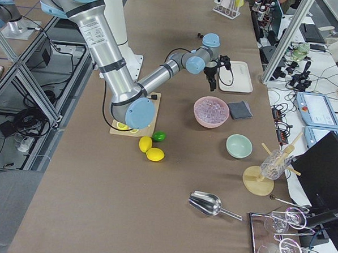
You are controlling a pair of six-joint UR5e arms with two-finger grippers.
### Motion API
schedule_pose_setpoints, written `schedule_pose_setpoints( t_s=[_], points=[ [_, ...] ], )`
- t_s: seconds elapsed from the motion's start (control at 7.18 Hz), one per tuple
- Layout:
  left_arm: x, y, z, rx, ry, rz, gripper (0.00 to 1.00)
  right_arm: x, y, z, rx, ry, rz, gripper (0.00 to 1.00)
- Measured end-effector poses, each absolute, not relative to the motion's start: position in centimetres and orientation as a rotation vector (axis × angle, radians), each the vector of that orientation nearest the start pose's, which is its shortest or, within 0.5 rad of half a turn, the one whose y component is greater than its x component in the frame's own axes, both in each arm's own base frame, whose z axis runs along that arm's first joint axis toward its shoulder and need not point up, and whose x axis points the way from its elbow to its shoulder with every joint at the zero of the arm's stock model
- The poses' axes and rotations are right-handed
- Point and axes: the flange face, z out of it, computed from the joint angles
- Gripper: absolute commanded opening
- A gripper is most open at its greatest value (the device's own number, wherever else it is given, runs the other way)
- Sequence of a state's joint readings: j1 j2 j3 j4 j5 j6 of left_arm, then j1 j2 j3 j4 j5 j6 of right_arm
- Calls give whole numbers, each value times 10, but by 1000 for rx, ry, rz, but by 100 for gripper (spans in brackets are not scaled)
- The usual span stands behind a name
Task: Put ice and cherries in cup
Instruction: 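Move the right gripper back over the pink ice bowl, then lower the right gripper into the bowl and grasp a third ice cube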
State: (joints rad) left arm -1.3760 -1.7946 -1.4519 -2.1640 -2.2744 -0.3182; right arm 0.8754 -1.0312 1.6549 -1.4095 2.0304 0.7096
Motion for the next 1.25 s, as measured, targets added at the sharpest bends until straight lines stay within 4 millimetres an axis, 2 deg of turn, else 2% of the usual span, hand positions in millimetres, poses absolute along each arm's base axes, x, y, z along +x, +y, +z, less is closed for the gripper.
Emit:
schedule_pose_setpoints(
  t_s=[0.28,0.42,0.56,0.98,1.11,1.25],
  points=[
    [50,-622,520,492,800,127,98,-334,-595,279,380,-808,-226,99],
    [50,-623,520,500,791,124,98,-323,-603,281,395,-801,-252,99],
    [51,-623,520,502,789,126,98,-309,-607,294,397,-795,-274,99],
    [61,-619,520,495,799,145,98,-267,-604,367,370,-734,-315,99],
    [62,-616,518,500,801,148,98,-266,-603,377,368,-732,-324,98],
    [61,-613,519,500,801,149,98,-275,-601,373,379,-745,-346,95]
  ],
)
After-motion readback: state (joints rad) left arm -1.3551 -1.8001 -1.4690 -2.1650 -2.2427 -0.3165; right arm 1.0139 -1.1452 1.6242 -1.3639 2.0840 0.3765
